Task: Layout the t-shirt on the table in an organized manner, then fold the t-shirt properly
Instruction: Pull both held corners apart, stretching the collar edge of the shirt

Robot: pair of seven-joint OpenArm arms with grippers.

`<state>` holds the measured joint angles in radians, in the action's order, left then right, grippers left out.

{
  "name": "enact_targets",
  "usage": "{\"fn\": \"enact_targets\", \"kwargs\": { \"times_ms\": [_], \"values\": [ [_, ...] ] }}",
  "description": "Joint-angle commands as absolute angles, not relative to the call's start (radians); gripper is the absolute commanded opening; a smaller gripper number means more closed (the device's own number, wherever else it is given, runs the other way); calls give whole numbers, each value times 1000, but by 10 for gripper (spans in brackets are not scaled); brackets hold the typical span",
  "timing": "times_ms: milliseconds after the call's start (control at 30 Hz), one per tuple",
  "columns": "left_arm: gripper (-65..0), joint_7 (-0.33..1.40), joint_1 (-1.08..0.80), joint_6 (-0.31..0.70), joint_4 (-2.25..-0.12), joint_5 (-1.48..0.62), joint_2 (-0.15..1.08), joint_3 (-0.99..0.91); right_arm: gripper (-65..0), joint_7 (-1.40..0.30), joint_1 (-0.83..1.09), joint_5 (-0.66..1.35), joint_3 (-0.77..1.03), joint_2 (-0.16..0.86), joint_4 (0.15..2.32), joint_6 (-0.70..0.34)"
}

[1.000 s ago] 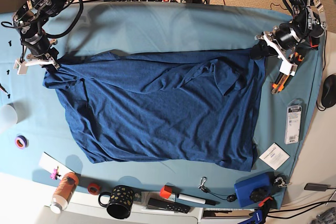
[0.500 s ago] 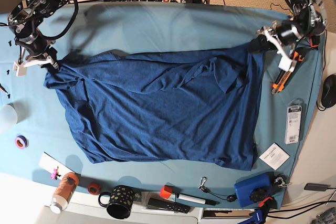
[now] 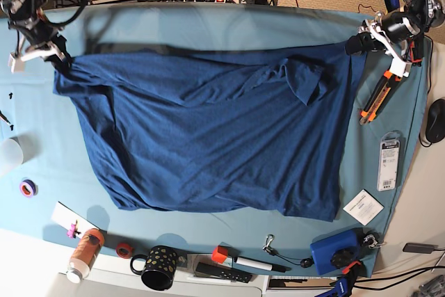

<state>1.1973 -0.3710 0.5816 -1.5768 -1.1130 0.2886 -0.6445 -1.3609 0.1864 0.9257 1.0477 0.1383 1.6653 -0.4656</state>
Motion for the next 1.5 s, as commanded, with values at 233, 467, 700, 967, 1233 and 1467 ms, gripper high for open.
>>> {"fn": "enact_targets", "kwargs": {
  "times_ms": [233,467,700,967,1233,1467],
  "values": [
    [-650,1242,-397,604,-1592,-1180,305,-653,-650,-1376,275,1036,1144,161,1689,-501],
    [-650,1242,-440,604,-1593,-1191,305,-653,-650,-1390,303,1066,1176,161,1689,-509],
    [-650,1268,-488,635,-1594,-1235,305,-653,-650,-1396,305,1066,1176,161,1689,-517],
    [-650,1275,-499,638,-1594,-1235,305,-653,-650,-1396,333,1084,1176,167,1689,-519],
    [-650,1277,-499,639,-1594,-1273,305,-679,-650,-1396,336,1085,1179,167,1689,-527],
    [-650,1313,-499,656,-1594,-1332,305,-815,-650,-1396,355,1111,1179,167,1689,-528]
  ]
}}
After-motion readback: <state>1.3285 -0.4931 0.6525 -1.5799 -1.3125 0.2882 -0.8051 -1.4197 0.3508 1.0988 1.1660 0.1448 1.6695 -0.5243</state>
